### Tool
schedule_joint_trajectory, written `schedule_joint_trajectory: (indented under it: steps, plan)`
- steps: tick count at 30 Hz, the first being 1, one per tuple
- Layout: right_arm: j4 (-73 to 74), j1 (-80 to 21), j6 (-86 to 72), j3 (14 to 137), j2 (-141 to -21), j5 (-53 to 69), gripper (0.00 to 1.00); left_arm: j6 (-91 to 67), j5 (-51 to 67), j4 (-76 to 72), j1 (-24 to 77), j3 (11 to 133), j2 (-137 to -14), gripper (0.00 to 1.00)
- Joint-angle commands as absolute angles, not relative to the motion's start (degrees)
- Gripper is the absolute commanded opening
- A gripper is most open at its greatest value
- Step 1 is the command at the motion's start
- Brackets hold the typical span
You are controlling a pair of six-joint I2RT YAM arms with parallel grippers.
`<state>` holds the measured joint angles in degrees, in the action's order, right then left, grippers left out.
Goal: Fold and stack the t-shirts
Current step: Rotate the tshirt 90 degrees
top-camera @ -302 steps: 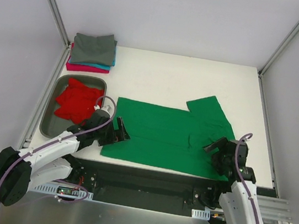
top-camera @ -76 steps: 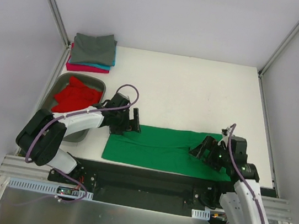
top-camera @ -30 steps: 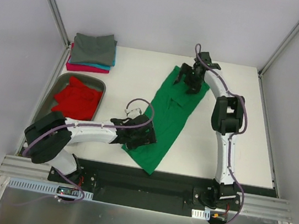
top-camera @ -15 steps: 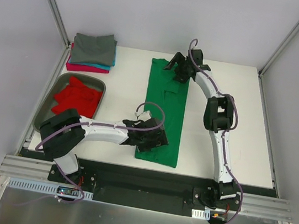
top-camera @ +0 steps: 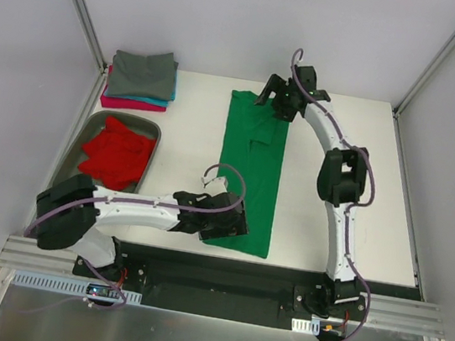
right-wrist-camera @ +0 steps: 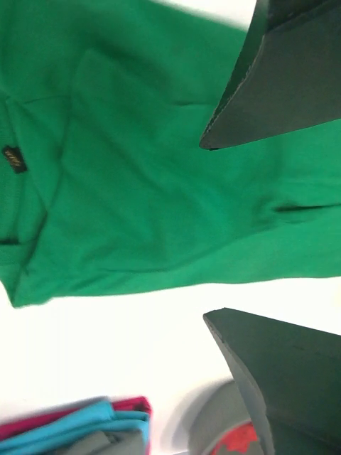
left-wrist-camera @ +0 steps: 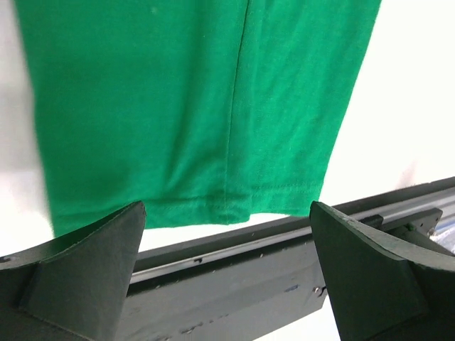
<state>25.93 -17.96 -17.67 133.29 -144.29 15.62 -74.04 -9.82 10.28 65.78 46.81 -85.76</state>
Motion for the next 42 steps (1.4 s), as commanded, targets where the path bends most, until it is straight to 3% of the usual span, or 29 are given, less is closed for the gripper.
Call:
schedule_joint_trajectory:
  steps: [1, 6, 10, 14, 18, 24, 29, 31, 33, 36, 40, 42]
  plan:
    - [33.55, -18.72, -10.91, 124.31, -119.66, 10.83, 0.96, -70.40, -15.90, 14.15, 66.88, 42.73, -75.96, 0.99]
    - [31.31, -18.98, -8.79, 93.14, -95.06, 5.63, 0.96, -67.94, -20.03, 17.91, 66.88, 36.40, -64.18, 0.99]
    - [23.23, -18.90, -12.55, 68.01, -76.43, 8.86, 0.96, -64.52, -20.39, 19.07, 66.71, 33.49, -57.76, 0.99]
    - [-3.43, -18.28, -20.11, 42.16, -60.59, 18.35, 0.96, -62.14, -19.60, 19.16, 66.36, 33.22, -56.86, 0.99]
    - [-14.66, -17.75, -38.12, 22.72, -52.74, 16.95, 0.96, -60.73, -17.85, 19.07, 64.43, 33.75, -60.19, 0.99]
    - [-20.48, -19.07, -40.25, 12.84, -50.54, 25.49, 0.96, -60.47, -13.90, 14.96, 61.18, 32.43, -65.82, 0.99]
    - [-12.15, -20.74, -40.25, 10.29, -45.89, 24.09, 0.96, -58.98, -8.45, 9.85, 58.54, 31.56, -69.95, 0.93]
    - [-7.84, -21.44, -40.43, 9.32, -43.34, 21.89, 0.96, -59.06, -7.56, 9.06, 57.83, 31.38, -71.97, 0.83]
    - [-5.64, -21.88, -40.60, 8.18, -40.88, 20.75, 0.97, -58.89, -7.12, 8.62, 57.83, 31.73, -73.82, 0.81]
    - [-1.51, -22.06, -40.34, 7.74, -37.71, 19.78, 0.97, -57.83, -4.75, 7.91, 57.83, 32.87, -77.07, 0.69]
    - [4.56, -22.15, -40.43, 7.38, -34.90, 18.20, 0.97, -57.74, -0.89, 7.91, 57.83, 33.92, -79.80, 0.38]
    - [5.36, -22.41, -40.34, 7.21, -34.89, 18.63, 0.98, -58.36, -0.09, 8.00, 57.92, 33.40, -79.54, 0.30]
